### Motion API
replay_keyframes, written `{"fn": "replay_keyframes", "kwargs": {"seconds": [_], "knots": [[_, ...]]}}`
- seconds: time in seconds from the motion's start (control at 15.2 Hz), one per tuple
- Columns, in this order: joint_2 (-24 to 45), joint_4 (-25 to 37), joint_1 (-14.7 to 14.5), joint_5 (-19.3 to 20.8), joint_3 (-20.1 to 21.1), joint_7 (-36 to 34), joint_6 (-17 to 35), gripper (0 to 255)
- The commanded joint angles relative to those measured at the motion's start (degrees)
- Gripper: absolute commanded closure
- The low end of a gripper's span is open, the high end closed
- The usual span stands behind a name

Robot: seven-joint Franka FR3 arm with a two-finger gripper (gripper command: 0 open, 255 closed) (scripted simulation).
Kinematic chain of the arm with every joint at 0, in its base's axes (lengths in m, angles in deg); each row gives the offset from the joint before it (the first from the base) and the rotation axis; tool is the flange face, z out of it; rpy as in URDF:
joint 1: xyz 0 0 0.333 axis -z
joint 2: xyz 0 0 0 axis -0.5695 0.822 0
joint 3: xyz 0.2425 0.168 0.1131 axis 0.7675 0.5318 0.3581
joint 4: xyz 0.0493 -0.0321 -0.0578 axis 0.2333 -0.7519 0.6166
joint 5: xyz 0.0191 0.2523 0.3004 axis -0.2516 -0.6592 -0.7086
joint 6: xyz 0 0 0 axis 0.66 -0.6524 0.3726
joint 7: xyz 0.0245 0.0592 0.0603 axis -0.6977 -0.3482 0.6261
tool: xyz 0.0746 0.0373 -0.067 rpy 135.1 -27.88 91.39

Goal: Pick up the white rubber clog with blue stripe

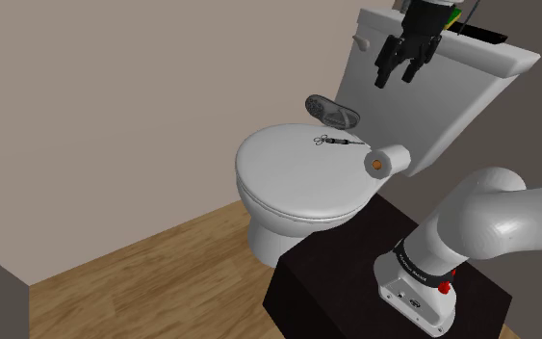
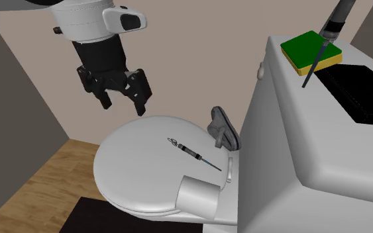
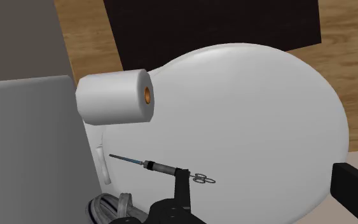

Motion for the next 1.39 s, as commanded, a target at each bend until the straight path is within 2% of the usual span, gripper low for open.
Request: {"fn": "replay_keyframes", "kwargs": {"seconds": [0.0,0.73,1.06,1.32], "knots": [[0.0,0.0,0.0,0.0,0.0,0.0,0.0,0],[14.4,-1.9,0.8,3.0,-10.6,9.6,19.8,0],[23.5,0.6,0.3,1.9,-15.4,14.7,27.8,0],[31.8,4.0,-0.3,-1.0,-18.9,19.6,33.3,0]]}}
